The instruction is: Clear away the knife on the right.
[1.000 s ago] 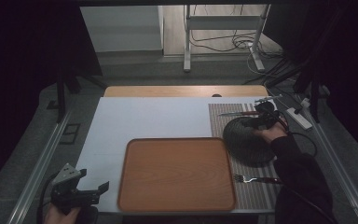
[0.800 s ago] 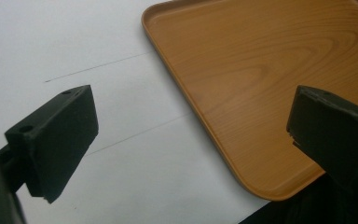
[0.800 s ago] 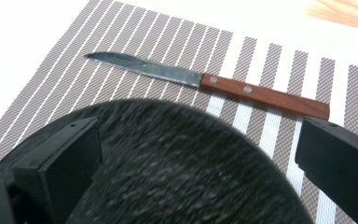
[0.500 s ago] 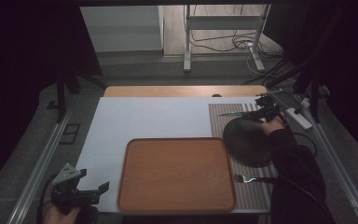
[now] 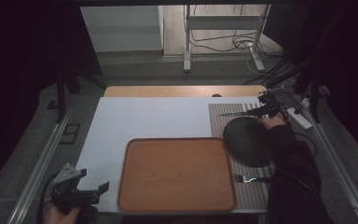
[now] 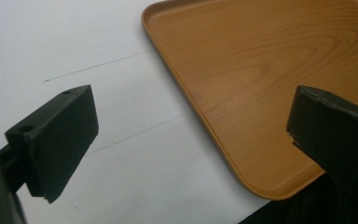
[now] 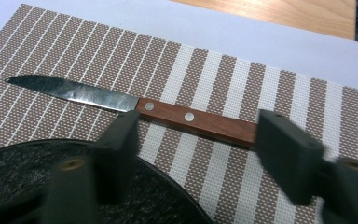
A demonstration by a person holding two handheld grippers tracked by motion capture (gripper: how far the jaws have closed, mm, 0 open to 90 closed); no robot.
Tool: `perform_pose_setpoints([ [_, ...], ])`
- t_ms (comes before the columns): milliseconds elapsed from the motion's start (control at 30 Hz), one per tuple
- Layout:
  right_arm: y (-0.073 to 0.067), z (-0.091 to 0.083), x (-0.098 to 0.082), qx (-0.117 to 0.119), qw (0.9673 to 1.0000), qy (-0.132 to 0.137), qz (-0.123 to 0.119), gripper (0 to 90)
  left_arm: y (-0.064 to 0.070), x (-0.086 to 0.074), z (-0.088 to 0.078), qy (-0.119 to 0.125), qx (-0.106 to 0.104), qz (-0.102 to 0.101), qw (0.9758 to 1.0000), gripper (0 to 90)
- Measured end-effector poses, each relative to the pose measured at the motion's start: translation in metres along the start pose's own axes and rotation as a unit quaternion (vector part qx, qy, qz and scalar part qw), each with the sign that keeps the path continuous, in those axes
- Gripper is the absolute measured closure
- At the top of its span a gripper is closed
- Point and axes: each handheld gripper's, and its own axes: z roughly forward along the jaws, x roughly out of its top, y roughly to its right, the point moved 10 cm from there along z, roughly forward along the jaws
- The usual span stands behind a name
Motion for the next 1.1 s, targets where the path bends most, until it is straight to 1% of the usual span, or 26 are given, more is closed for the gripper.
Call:
perform_pose_setpoints([
  [67, 0.001, 0.001, 0.000, 0.008, 1.0000, -0.004, -0.003, 52.7, 0.000, 0.000, 0.000, 0.000, 0.000, 0.000, 1.0000, 2.9],
  [100, 0.003, 0.002, 0.000, 0.010, 0.9999, -0.012, -0.004, 63.2, 0.000, 0.000, 0.000, 0.000, 0.000, 0.001, 1.0000, 2.9],
  [133, 0.003, 0.002, 0.000, 0.010, 0.9999, -0.012, -0.004, 63.2, 0.000, 0.000, 0.000, 0.000, 0.000, 0.001, 1.0000, 2.9],
  [167, 0.005, 0.003, 0.000, 0.011, 0.9998, -0.014, -0.004, 66.7, 0.000, 0.000, 0.000, -0.001, 0.001, 0.001, 1.0000, 2.9],
  [233, 0.007, 0.006, 0.001, 0.016, 0.9997, -0.020, 0.001, 75.9, 0.000, 0.000, 0.000, -0.002, 0.001, 0.002, 1.0000, 2.9],
  [267, 0.009, 0.008, 0.002, 0.012, 0.9997, -0.022, -0.001, 82.9, 0.000, 0.000, 0.000, -0.002, 0.001, 0.002, 1.0000, 2.9],
  [333, 0.012, 0.011, 0.004, 0.006, 0.9996, -0.025, -0.005, 89.1, 0.000, 0.000, 0.000, -0.002, 0.001, 0.002, 1.0000, 3.0],
  [433, 0.019, 0.014, 0.008, -0.012, 0.9996, -0.023, -0.007, 89.2, 0.000, 0.000, 0.000, -0.002, 0.001, 0.002, 1.0000, 3.0],
  [467, 0.023, 0.016, 0.010, -0.017, 0.9996, -0.021, -0.001, 89.1, 0.000, 0.000, 0.000, -0.002, 0.001, 0.002, 1.0000, 3.0],
  [533, 0.024, 0.016, 0.010, -0.017, 0.9996, -0.021, 0.000, 89.1, 0.000, 0.000, 0.000, -0.002, 0.001, 0.002, 1.0000, 3.0],
  [767, 0.039, 0.027, 0.008, -0.030, 0.9991, -0.025, 0.013, 89.1, 0.000, 0.000, 0.000, -0.003, 0.002, 0.003, 1.0000, 3.0],
  [900, 0.041, 0.030, 0.002, -0.031, 0.9988, -0.037, 0.011, 89.1, 0.000, 0.000, 0.001, -0.002, 0.001, 0.003, 1.0000, 3.1],
  [967, 0.040, 0.028, 0.001, -0.028, 0.9989, -0.037, 0.010, 89.1, 0.000, 0.000, 0.000, -0.003, 0.001, 0.003, 1.0000, 3.1],
  [1100, 0.038, 0.021, -0.008, -0.020, 0.9986, -0.048, 0.004, 89.1, 0.001, 0.000, 0.000, -0.003, 0.002, 0.004, 1.0000, 3.1],
])
